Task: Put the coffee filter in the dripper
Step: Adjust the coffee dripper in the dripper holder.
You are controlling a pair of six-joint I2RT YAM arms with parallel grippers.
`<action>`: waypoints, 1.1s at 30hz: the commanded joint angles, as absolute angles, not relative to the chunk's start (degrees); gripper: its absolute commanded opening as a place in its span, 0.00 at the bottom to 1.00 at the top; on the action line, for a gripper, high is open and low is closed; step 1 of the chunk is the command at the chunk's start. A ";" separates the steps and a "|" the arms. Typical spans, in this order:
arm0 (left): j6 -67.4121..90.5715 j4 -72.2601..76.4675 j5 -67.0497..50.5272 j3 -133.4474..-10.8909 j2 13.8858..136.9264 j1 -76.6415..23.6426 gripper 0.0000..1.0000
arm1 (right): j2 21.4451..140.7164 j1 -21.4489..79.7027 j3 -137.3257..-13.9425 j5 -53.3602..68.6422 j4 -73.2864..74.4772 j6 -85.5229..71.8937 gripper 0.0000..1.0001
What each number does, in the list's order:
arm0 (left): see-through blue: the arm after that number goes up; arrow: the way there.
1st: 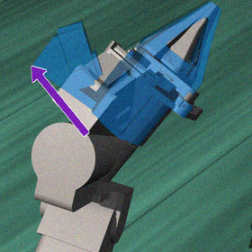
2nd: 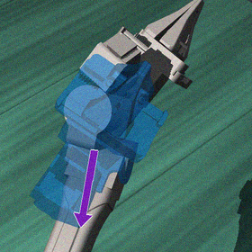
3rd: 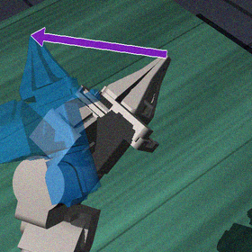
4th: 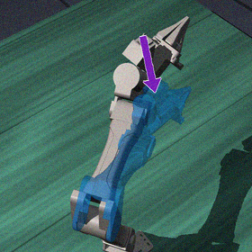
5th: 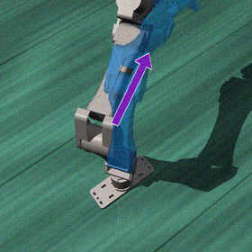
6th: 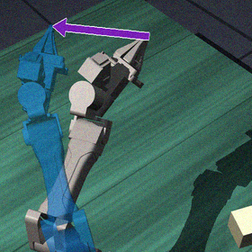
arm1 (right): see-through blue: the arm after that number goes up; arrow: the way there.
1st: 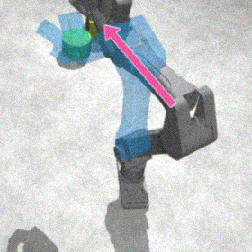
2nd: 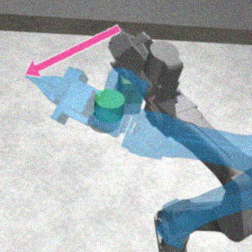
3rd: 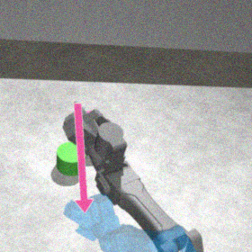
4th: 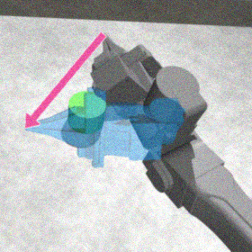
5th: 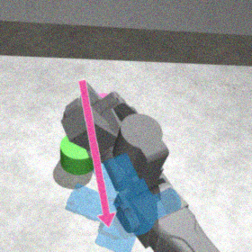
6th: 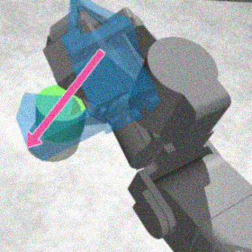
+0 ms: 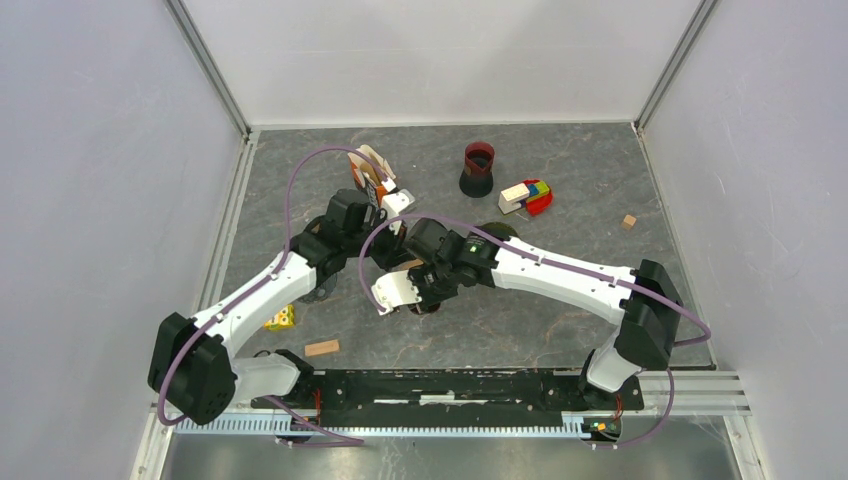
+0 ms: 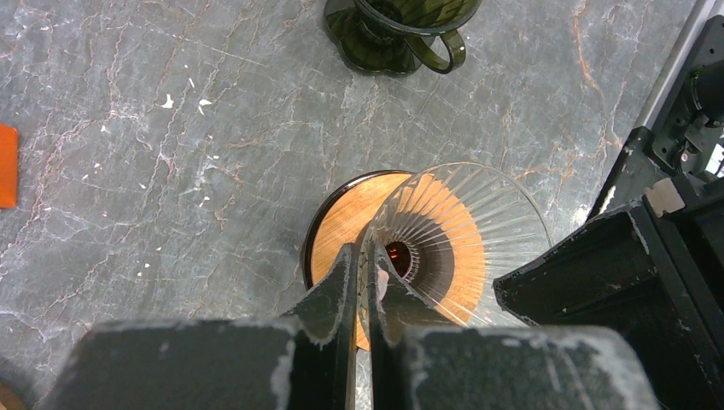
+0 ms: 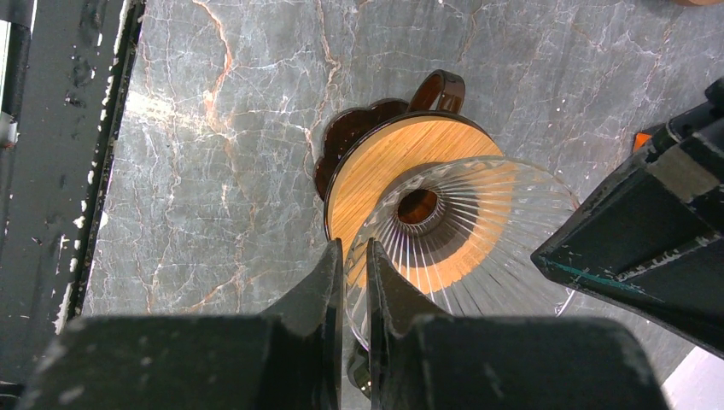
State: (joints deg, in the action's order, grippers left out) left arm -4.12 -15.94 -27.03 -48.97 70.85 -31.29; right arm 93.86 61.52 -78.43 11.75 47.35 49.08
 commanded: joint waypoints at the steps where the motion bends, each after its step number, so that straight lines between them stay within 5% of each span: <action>1: -7.70 -25.75 -24.71 -44.69 74.03 -31.82 0.02 | 100.02 61.22 -75.54 11.42 46.98 48.69 0.00; 26: -6.17 -27.66 -25.02 -50.97 73.72 -31.84 0.02 | 96.69 60.59 -80.69 9.37 48.71 47.10 0.28; 33: -6.14 -28.21 -25.31 -51.87 73.25 -31.86 0.09 | 96.18 60.56 -81.86 8.75 49.37 46.85 0.37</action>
State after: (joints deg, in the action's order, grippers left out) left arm -4.10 -20.53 -27.07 -52.18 72.36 -31.29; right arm 96.55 60.73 -79.92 9.82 48.84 47.59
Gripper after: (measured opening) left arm 0.087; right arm 0.336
